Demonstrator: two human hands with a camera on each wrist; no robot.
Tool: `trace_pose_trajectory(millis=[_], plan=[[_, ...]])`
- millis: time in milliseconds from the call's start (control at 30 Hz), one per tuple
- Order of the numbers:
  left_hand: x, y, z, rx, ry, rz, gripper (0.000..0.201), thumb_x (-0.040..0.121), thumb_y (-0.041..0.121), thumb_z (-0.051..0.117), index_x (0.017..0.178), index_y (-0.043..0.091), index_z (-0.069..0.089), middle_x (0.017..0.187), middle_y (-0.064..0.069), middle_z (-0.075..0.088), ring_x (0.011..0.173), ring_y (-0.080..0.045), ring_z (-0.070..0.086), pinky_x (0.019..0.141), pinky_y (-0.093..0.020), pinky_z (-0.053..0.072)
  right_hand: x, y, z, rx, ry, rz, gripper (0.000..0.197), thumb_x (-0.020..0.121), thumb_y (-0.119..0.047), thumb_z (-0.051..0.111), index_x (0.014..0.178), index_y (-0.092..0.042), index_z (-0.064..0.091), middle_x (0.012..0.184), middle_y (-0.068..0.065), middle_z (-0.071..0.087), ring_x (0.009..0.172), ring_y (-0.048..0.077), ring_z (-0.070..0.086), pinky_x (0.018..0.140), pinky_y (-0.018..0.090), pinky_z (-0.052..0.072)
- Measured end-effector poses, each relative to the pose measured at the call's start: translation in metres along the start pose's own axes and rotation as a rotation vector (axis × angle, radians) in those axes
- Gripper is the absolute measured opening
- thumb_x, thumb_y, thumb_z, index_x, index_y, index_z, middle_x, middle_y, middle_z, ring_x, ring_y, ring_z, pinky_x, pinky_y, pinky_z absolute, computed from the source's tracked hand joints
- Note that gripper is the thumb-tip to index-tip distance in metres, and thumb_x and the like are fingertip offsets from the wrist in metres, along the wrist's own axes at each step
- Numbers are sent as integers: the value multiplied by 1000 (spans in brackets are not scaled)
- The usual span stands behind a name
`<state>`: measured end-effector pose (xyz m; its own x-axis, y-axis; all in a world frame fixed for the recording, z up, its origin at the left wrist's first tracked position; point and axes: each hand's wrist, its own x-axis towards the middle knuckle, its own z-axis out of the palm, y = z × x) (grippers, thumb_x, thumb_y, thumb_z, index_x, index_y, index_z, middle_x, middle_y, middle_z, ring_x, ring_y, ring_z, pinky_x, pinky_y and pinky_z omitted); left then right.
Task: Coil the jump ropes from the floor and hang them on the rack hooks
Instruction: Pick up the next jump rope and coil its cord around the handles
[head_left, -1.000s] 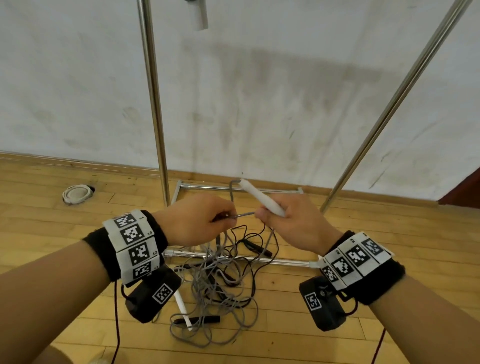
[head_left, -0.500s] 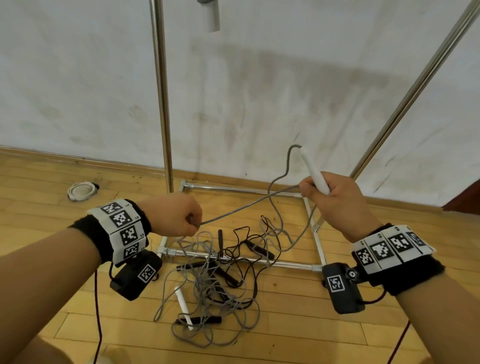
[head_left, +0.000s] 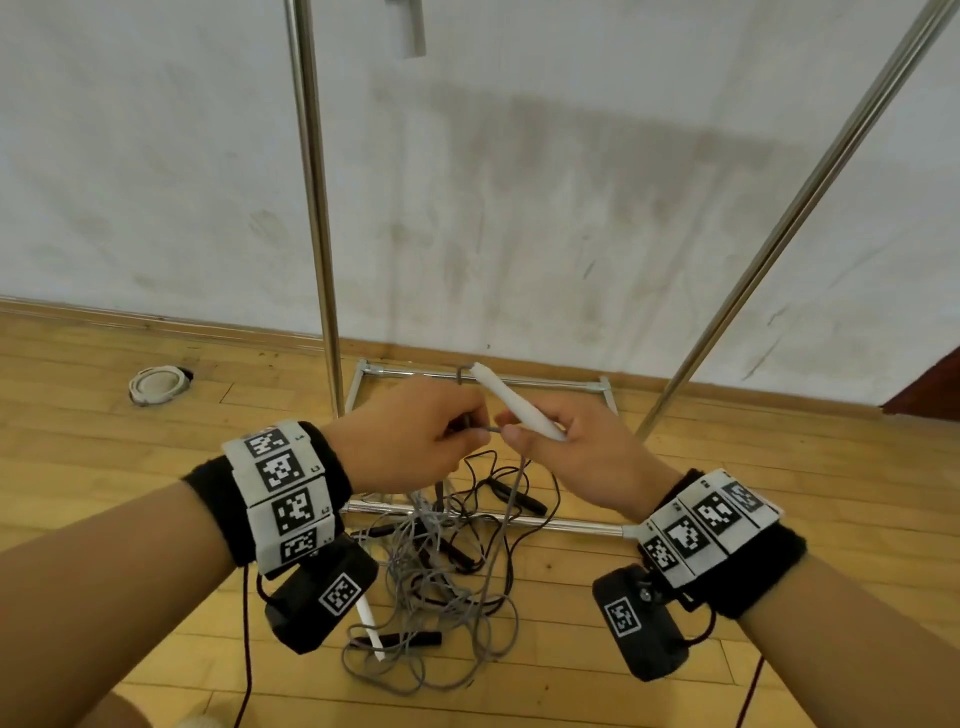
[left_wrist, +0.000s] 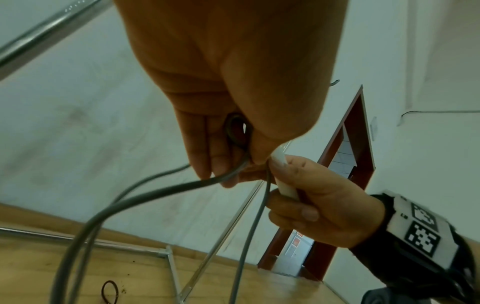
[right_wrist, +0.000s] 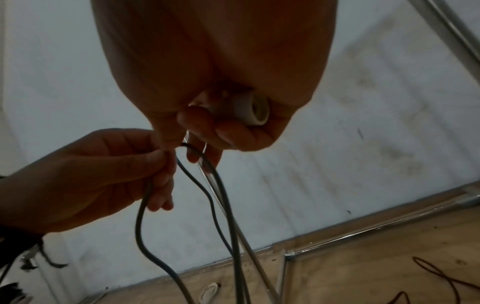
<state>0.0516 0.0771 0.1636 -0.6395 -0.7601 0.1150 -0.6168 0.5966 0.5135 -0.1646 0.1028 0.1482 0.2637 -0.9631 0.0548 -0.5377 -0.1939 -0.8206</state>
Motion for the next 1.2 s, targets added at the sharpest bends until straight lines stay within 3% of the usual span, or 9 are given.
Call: trace_pose_trajectory(millis=[200,333,433,533,600,800,900,1000,1200], plan=[[-1,0,-1,-124,84,-26,7,95,28,61,95,21,63,70,8,66,63,-3,66,59,-20,52,3,-8,2,-24,-4,12,17,93,-32,64,80,-23,66,65,-7,69,43,1,47,44,17,38],[-6,-9,-6,-269,50,-83,19,89,21,67,100,32,56,91,10,71,68,-5,69,64,-25,58,4,-7,-8,-63,118,-3,19,92,-33,66,79,-20,66,61,1,60,48,5,47,48,19,40],[-8,-21,-9,-243,44,-123,22,89,17,64,100,33,55,89,10,71,67,-2,68,62,-21,56,4,-5,-21,-41,198,-26,22,93,-29,66,74,-18,63,58,-3,53,46,4,41,46,19,36],[-10,-32,-9,-157,-59,-123,6,95,25,59,95,31,61,79,10,69,67,5,63,59,-10,47,3,-3,-32,-76,251,-49,25,92,-30,67,72,-15,63,53,-9,49,44,3,38,44,17,34],[-10,-39,-6,-72,-146,-137,13,99,27,52,92,32,61,77,11,65,68,8,58,58,-7,42,3,-2,-37,-62,299,-60,24,92,-29,67,72,-16,63,50,-12,48,44,4,38,43,17,34],[-12,-61,-1,81,-284,-276,23,103,31,41,96,24,62,83,8,66,77,-8,62,66,-20,47,4,5,-65,50,541,-42,18,90,-29,69,72,-28,69,55,-5,59,44,5,44,43,18,38],[-11,-61,1,57,-242,-288,26,104,31,38,92,24,60,78,6,68,75,-7,65,65,-20,48,0,12,-68,26,514,-9,11,88,-29,71,79,-35,74,70,2,68,51,9,51,47,25,44],[-6,-49,4,35,-156,-257,29,105,34,36,88,28,59,66,6,65,59,3,60,51,-11,40,-2,15,-60,-70,452,15,11,87,-29,71,86,-40,73,77,-13,71,60,3,58,57,26,47],[0,-8,5,-58,-10,-109,29,103,35,40,81,29,57,60,9,55,58,0,59,50,-13,44,-7,5,-27,4,168,-7,12,88,-32,70,100,-32,72,66,-12,66,46,1,49,46,20,42]])
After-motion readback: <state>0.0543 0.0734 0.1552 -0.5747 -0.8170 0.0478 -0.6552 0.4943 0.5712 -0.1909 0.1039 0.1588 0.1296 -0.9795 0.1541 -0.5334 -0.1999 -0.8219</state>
